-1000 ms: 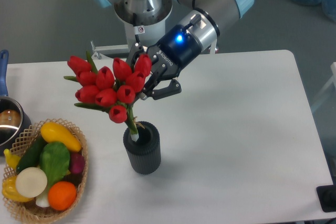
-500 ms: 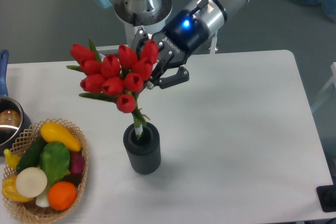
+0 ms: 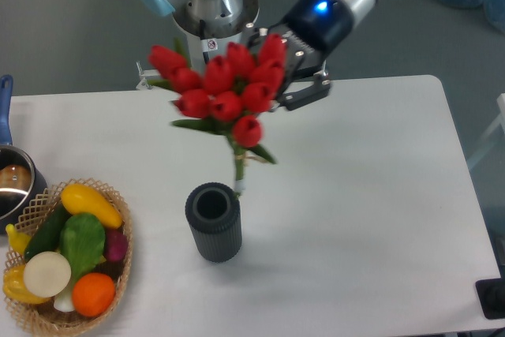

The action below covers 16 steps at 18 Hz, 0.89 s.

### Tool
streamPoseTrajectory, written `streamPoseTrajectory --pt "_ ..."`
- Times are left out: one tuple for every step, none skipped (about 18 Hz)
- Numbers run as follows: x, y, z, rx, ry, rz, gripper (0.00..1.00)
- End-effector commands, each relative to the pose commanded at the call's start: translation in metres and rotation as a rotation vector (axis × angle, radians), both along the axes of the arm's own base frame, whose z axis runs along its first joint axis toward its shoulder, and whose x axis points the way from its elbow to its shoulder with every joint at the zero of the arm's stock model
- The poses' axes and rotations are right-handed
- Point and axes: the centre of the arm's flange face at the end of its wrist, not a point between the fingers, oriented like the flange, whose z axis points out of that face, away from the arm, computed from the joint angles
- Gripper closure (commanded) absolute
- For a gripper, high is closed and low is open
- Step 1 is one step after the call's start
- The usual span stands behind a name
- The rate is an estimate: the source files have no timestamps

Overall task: Pick up the flowers from the vase
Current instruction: 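Carry the held tulips up and away from the vase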

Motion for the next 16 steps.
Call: streamPoseTrajectory --pt "-0.009 -0.011 -0.003 -0.002 -0.001 0.025 0.64" --pt "-0.016 -0.019 -0.006 -0.002 -0.001 0.042 0.64" --pt "-0.024 -0.029 -0.007 -0.004 0.001 0.065 0.64" --pt "-0.031 -0.039 -0.005 -0.003 0.005 0.086 0.64" --pt "-0.039 -0.050 -0.005 -0.003 0.005 0.109 0.64" --pt "-0.046 -0.060 -0.005 -0.004 0.010 0.129 0.64" --pt "-0.051 -0.069 -0.005 -0.002 0.023 0.147 0.64" --pt "-0.056 -0.077 -0.005 -0.001 0.032 0.160 0.64" --pt "-0.061 -0.086 -0.007 -0.001 0.029 0.178 0.64" --pt "-0.063 -0.091 -0.009 -0.003 0.028 0.187 0.64" --pt "-0.066 -0.095 -0.011 -0.005 0.029 0.195 0.64" --pt "-0.071 -0.100 -0.015 -0.006 0.028 0.204 0.64" --pt "-0.074 -0.102 -0.017 -0.005 0.029 0.207 0.64" --pt "-0.077 -0.105 -0.020 -0.005 0.033 0.211 0.64" --pt "-0.082 -0.110 -0.023 -0.004 0.033 0.219 0.64" --pt "-0.083 -0.112 -0.026 -0.004 0.039 0.220 0.64"
